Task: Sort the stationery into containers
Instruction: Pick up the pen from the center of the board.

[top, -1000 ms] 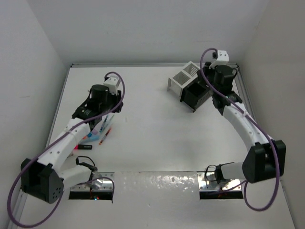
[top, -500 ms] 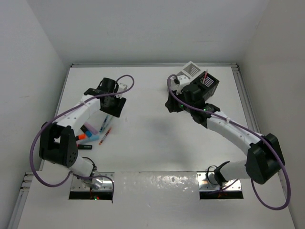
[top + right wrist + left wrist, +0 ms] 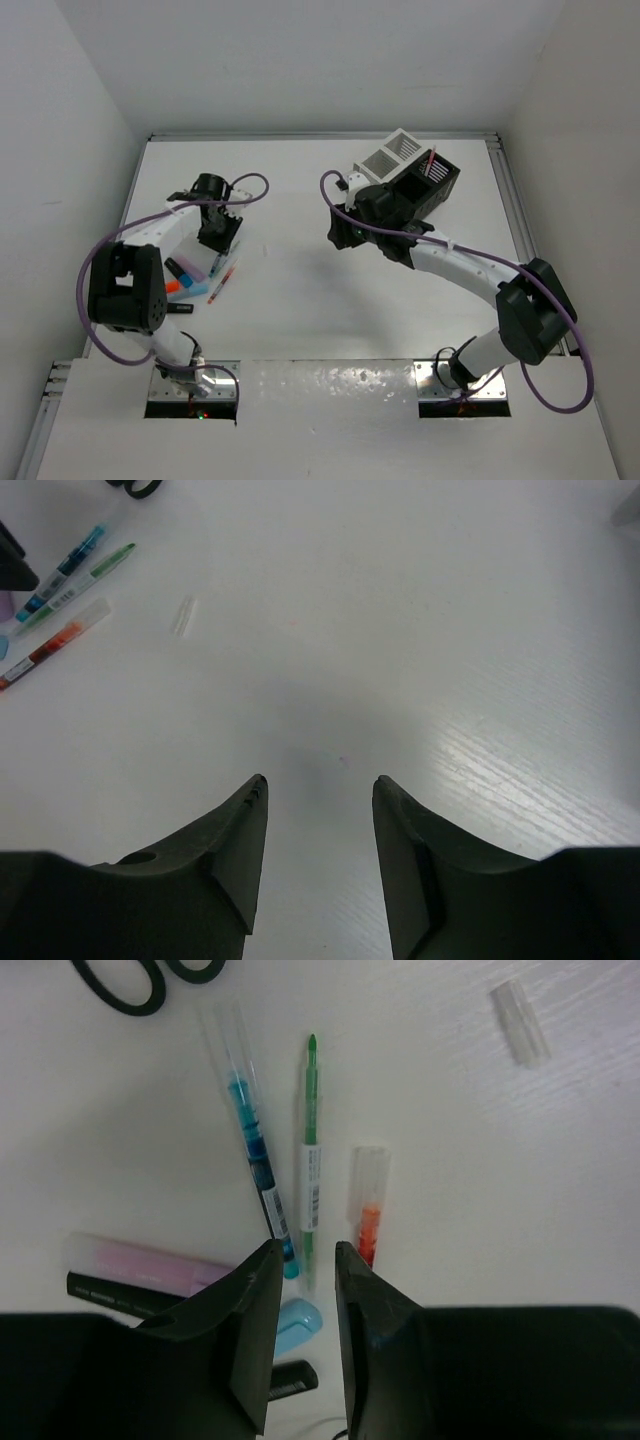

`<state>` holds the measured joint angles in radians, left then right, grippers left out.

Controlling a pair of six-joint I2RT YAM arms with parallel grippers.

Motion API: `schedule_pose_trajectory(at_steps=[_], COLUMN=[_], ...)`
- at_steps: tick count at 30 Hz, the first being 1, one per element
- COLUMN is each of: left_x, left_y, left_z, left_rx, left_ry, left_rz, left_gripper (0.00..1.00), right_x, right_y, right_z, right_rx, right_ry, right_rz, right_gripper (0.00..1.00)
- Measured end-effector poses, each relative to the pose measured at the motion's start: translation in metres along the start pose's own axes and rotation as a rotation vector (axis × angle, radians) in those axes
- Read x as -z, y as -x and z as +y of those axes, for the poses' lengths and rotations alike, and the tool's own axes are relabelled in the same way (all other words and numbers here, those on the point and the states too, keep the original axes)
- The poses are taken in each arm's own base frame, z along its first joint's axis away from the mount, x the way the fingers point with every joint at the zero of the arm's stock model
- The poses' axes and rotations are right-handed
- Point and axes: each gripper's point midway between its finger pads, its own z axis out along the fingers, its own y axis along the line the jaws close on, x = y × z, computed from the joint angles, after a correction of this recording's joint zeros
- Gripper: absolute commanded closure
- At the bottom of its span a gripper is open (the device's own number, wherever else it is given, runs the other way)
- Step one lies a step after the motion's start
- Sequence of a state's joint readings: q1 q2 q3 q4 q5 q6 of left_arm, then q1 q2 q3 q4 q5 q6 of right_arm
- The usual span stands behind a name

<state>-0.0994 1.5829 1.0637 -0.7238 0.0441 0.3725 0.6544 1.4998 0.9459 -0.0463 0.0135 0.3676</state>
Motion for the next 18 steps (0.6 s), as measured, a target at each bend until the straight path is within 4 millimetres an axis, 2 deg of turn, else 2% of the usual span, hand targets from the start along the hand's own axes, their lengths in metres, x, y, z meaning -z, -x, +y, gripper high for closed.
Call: schedule_pose_trajectory(at_steps=[4, 10, 18], left_x=[-0.022, -0.042, -0.053], left_y=[-0.004, -0.003, -0.001], left_z=[0.001, 0.004, 0.004], left_rx=[-0.019, -0.032, -0.041], left_ry=[-0.015, -0.009, -0.008], left_rz=[0.041, 0.058, 0.063], left_gripper=[0.75, 0.75, 0.79], right_x=[0.000, 0.000, 0.000], right_y=[0.000, -0.001, -0.002], right_z=[0.005, 0.010, 0.013], right_rx=[0.003, -0.002, -0.005], right_ry=[0.009, 0.018, 0.023], right_rz=[-0.001, 0.002, 0.004], right_gripper=[0.55, 0.56, 0.56])
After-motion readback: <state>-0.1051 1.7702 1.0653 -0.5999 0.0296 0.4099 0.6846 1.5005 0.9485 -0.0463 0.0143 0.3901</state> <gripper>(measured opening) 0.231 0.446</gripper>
